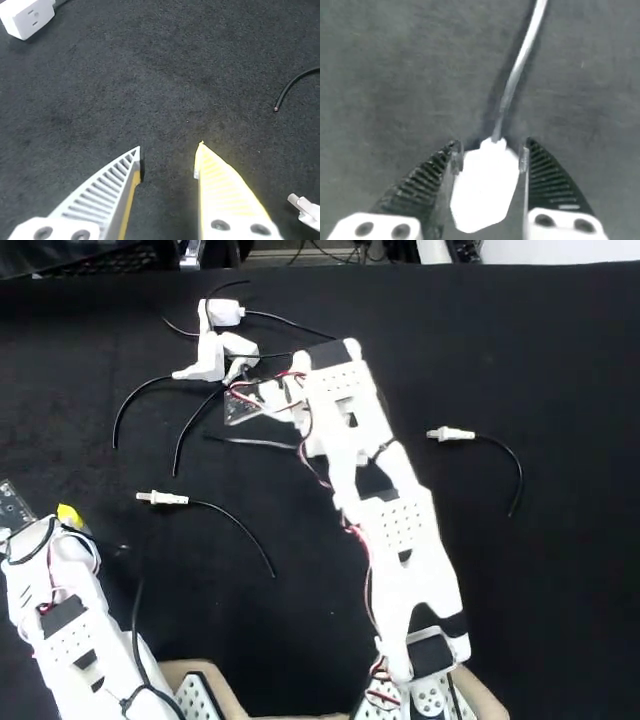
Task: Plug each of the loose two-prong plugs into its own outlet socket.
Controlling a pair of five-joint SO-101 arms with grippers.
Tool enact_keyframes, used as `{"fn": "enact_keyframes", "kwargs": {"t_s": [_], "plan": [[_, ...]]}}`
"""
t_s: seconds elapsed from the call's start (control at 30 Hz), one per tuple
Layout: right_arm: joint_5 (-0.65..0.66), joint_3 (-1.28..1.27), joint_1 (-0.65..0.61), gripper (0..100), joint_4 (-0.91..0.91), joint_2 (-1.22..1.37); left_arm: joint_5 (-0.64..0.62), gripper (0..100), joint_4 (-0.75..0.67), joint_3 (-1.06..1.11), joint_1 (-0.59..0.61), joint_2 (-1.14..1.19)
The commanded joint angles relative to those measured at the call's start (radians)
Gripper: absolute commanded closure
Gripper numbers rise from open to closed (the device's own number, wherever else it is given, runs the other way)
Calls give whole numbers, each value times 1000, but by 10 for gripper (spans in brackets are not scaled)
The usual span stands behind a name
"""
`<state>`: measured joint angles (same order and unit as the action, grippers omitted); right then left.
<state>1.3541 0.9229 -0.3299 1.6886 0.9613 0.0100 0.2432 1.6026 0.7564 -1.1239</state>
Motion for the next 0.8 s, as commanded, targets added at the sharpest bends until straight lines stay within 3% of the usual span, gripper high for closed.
{"fn": "enact_keyframes", "kwargs": {"t_s": [0.0, 0.2, 0.53, 0.7, 0.77], "plan": [[-14, 56, 32, 807, -48, 2, 9, 823, -28, -7, -10, -8], [-6, 56, 129, 805, -80, 64, 11, 823, -28, -7, -12, -8], [-6, 51, 137, 815, -55, 77, 11, 823, -28, -7, -12, -8], [-8, 56, 92, 971, 9, 71, 9, 823, -28, -7, -12, -8], [-11, 56, 57, 982, 48, 71, 9, 823, -28, -7, -12, -8]]}}
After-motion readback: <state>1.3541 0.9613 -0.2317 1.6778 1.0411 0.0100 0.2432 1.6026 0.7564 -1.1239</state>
